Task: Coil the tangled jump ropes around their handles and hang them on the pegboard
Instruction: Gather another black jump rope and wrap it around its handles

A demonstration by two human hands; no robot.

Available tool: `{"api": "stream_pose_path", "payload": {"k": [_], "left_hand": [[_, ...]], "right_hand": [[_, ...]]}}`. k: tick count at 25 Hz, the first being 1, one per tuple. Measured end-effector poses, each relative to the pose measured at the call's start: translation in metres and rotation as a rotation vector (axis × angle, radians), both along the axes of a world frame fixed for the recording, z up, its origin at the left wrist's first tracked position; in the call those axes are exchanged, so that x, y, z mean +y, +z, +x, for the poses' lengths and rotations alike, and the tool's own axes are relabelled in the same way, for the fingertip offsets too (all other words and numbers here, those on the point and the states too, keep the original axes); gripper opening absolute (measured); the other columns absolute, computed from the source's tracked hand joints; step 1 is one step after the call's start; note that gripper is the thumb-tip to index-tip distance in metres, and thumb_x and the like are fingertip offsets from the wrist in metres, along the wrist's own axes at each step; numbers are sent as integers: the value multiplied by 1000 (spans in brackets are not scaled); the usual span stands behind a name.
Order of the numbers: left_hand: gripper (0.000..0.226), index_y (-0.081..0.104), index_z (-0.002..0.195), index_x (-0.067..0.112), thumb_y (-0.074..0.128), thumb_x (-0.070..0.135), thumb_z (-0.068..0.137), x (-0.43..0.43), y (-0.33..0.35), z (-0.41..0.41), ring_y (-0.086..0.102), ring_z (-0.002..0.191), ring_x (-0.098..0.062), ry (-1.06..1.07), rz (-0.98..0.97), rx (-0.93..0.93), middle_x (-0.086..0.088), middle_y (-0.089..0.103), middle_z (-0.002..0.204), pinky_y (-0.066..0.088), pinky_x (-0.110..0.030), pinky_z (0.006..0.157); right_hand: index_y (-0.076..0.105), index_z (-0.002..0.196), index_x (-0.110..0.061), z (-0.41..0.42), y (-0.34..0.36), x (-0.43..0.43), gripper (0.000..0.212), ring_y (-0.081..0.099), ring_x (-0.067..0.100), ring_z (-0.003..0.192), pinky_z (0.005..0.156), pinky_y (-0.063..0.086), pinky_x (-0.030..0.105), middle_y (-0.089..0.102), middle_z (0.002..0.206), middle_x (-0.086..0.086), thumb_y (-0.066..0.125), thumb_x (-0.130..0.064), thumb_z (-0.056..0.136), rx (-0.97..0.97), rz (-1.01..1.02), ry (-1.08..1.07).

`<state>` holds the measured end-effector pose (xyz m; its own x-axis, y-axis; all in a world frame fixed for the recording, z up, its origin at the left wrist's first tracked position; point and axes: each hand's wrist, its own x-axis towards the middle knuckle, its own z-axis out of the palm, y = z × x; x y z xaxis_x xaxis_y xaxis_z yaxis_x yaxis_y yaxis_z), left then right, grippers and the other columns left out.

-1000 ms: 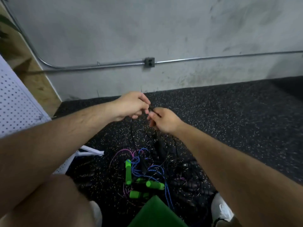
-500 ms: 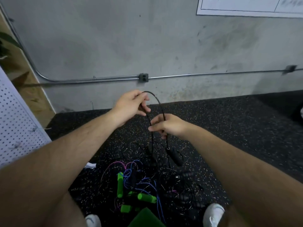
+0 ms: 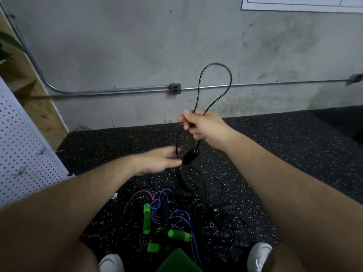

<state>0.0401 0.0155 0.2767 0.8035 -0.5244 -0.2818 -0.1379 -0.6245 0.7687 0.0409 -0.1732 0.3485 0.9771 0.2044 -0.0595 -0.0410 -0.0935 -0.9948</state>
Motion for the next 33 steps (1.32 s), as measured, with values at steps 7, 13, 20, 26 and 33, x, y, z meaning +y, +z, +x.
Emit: {"api": "stream_pose_path", "payload": {"k": [7,13,20,26,33], "left_hand": [[24,61,99,16,40,21,108,-18,17,14,68,81,-13,289,-150,-237,0,70,96,55,-27,63],[28,56,94,12,35,19,110,-46,51,21,58,70,-14,467,-613,-276,-4,60,80,50,-27,55],[25,61,122,9,44,10,103,-27,41,23,65,105,-21,479,-609,-66,-6,69,113,56,-33,77],[91,16,156,16,68,8,82,-26,8,-1,24,144,-19,579,-163,-379,-1,20,158,24,-27,120],[27,56,114,19,66,33,92,-26,-13,2,52,106,-11,342,25,-544,6,52,116,47,-29,95]], "right_hand": [[59,124,-10,9,-6,-35,31,40,5,51,44,33,18,66,82,3,66,-23,96,-11,-39,-80],[66,120,-10,3,-43,-25,31,38,7,54,50,25,23,62,77,-2,71,-15,90,249,-332,243],[73,97,-18,2,-28,-7,14,43,10,54,46,34,24,67,67,-6,63,-28,98,-10,-301,-34],[74,107,-9,1,0,3,22,36,6,46,41,26,20,64,66,-6,62,-25,99,-75,-99,-79],[74,106,-7,-1,11,-2,23,36,7,49,44,27,21,62,66,-6,62,-25,100,-106,29,-155]]}}
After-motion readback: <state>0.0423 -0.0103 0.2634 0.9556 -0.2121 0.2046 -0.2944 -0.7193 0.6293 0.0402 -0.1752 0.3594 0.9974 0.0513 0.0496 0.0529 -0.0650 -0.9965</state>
